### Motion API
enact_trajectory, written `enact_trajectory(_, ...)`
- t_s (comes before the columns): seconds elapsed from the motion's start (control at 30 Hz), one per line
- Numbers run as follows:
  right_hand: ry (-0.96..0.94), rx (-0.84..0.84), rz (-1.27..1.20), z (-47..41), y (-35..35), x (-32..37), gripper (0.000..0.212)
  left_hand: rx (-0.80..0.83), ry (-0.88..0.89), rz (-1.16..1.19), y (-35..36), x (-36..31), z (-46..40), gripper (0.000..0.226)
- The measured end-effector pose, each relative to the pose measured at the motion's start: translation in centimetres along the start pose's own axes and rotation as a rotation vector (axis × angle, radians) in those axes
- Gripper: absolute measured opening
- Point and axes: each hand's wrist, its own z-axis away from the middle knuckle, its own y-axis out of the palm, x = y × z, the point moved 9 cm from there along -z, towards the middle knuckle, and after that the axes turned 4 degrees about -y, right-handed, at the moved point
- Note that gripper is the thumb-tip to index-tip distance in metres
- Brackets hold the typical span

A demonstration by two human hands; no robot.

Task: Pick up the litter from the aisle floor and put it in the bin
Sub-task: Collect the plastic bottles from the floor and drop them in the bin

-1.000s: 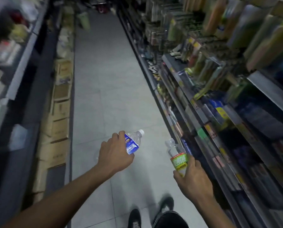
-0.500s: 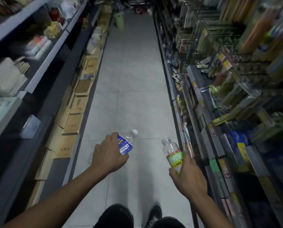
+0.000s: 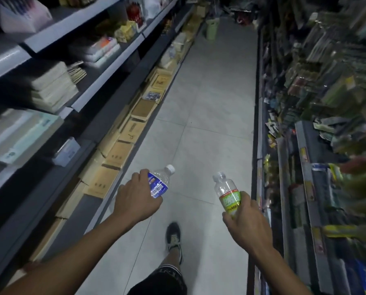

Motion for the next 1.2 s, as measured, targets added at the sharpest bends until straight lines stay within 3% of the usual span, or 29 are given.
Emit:
enact_trajectory(0.47,0.14,-0.036,0.029,-18.1,-2.8,4.9,0.065,0.07,0.117,0.02,-3.0,-5.1,-23.8,0.078)
enact_trajectory(0.9,0.295,-0.085,-0.041,-33.4,-5.4,0.6,0.071,0.112,0.279,-0.04,-1.5,-19.2,-41.6,0.079)
enact_trajectory(1.2,0.198,-0.09,-0.115,-52.1,-9.0,-0.1,0.067,0.095,0.219,-0.056,-1.6,-26.8,-54.8,0.077)
